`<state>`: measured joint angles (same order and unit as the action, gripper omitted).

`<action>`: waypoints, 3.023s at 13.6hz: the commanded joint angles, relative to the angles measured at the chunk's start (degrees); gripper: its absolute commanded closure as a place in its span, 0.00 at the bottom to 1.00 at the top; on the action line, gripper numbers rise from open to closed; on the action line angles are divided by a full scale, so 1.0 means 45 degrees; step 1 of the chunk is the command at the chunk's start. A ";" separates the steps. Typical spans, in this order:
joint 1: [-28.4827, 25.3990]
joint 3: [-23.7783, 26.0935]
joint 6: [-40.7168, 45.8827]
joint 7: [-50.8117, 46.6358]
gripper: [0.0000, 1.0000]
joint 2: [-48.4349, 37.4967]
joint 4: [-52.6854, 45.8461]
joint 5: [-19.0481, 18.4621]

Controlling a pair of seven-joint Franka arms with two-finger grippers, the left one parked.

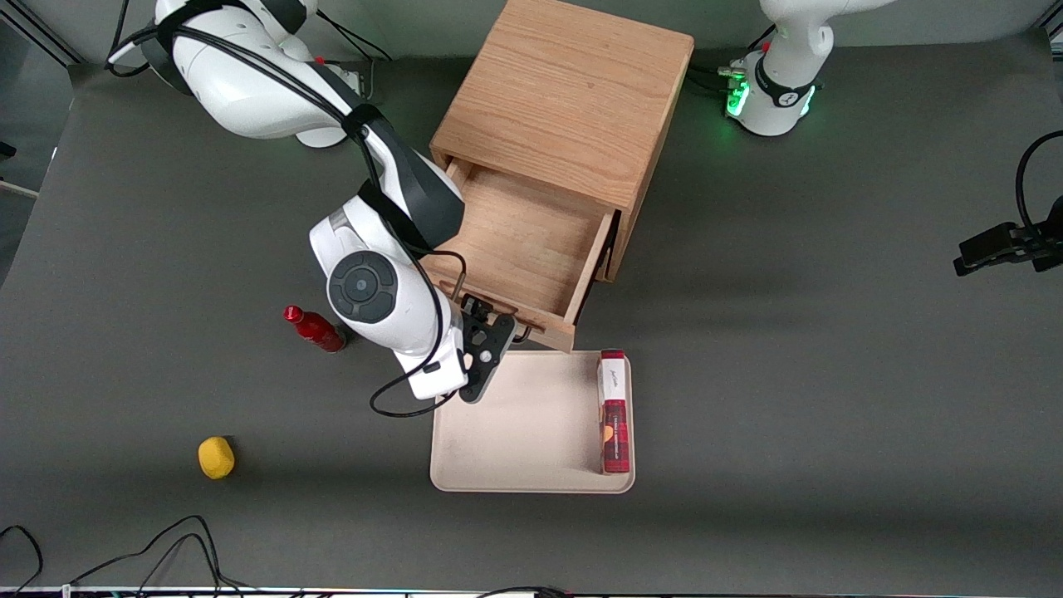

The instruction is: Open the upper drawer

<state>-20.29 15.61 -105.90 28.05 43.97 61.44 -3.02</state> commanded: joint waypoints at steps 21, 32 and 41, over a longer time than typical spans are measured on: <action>0.0660 0.0047 0.0192 -0.0276 0.00 0.0776 -0.2012 0.0513; 0.0602 0.0047 0.1812 -0.0784 0.00 -0.0590 -0.2032 0.0866; 0.0621 0.0125 0.3707 -0.3066 0.00 -0.2560 -0.0085 0.0593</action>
<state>-17.54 16.78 -89.77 17.06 37.69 53.98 0.04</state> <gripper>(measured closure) 0.000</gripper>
